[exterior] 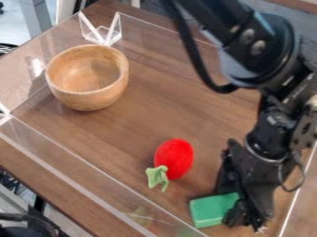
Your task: Put the green stick in the brown bowl
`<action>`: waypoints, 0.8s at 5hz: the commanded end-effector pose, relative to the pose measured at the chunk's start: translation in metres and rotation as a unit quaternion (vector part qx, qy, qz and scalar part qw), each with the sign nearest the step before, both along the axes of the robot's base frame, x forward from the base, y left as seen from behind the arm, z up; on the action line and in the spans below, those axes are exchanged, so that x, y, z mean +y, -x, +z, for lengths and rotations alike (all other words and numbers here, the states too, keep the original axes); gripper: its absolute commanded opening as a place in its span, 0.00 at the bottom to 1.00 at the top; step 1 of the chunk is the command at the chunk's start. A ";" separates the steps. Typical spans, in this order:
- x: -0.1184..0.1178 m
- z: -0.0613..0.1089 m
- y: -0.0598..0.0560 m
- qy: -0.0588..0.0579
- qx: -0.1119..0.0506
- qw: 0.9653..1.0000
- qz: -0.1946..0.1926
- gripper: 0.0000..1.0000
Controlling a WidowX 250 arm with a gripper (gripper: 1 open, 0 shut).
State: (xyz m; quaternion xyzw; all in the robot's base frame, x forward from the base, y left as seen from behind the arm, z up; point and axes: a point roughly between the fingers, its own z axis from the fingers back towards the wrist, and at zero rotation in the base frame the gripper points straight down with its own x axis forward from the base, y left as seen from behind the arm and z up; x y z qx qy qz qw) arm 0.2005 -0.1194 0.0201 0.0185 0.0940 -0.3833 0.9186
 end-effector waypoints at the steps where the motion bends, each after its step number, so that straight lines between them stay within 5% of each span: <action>1: 0.010 0.014 -0.007 0.010 -0.036 0.999 0.004 0.00; 3: 0.032 0.056 -0.008 -0.025 -0.071 0.994 0.076 0.00; 4: 0.035 0.059 -0.012 -0.028 -0.079 0.992 0.096 0.00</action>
